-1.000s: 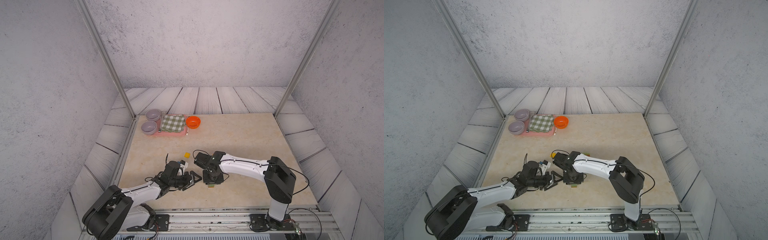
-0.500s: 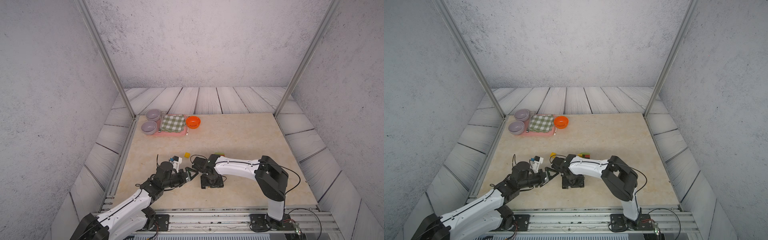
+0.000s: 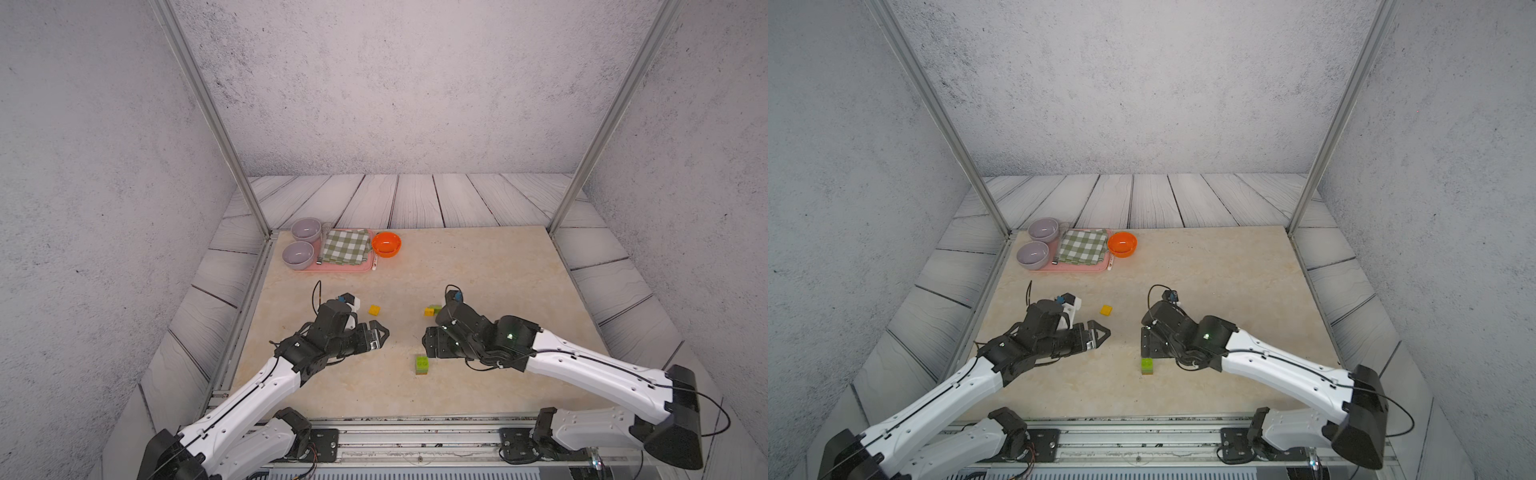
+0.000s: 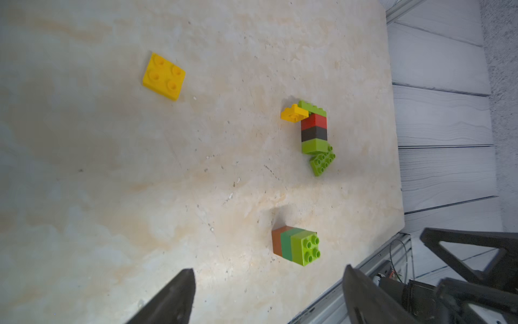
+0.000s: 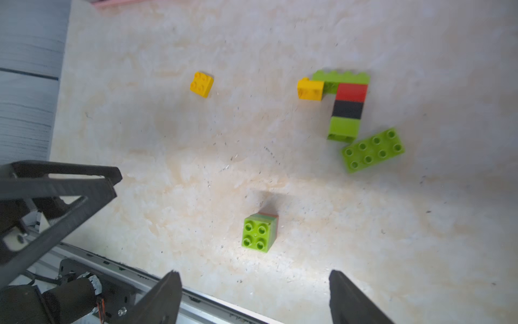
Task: Assemble the letter r with lego
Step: Move the lego brick at the center of the board.
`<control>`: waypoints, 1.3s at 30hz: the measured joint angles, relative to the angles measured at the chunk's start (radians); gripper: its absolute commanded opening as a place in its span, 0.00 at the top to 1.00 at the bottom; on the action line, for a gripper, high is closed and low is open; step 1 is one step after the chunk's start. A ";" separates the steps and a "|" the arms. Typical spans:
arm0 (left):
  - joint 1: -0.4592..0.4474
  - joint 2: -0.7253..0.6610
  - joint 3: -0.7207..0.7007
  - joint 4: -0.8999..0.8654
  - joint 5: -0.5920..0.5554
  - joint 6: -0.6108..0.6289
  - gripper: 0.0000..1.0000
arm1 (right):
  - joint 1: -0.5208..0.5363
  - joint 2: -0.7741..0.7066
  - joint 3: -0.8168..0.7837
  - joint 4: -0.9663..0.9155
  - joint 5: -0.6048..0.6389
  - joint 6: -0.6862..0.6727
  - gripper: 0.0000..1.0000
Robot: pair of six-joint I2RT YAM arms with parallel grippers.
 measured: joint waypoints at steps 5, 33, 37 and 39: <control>-0.099 0.155 0.155 -0.061 -0.085 0.121 0.12 | -0.109 -0.093 -0.062 -0.024 0.036 -0.074 0.07; -0.300 0.594 0.438 -0.025 -0.043 0.248 0.37 | -0.726 0.584 0.068 0.096 -0.502 -0.427 0.52; -0.300 0.593 0.430 -0.025 -0.043 0.247 0.37 | -0.728 0.629 0.101 0.096 -0.548 -0.462 0.55; -0.300 0.591 0.427 -0.026 -0.044 0.243 0.37 | -0.728 0.652 0.119 0.094 -0.569 -0.479 0.58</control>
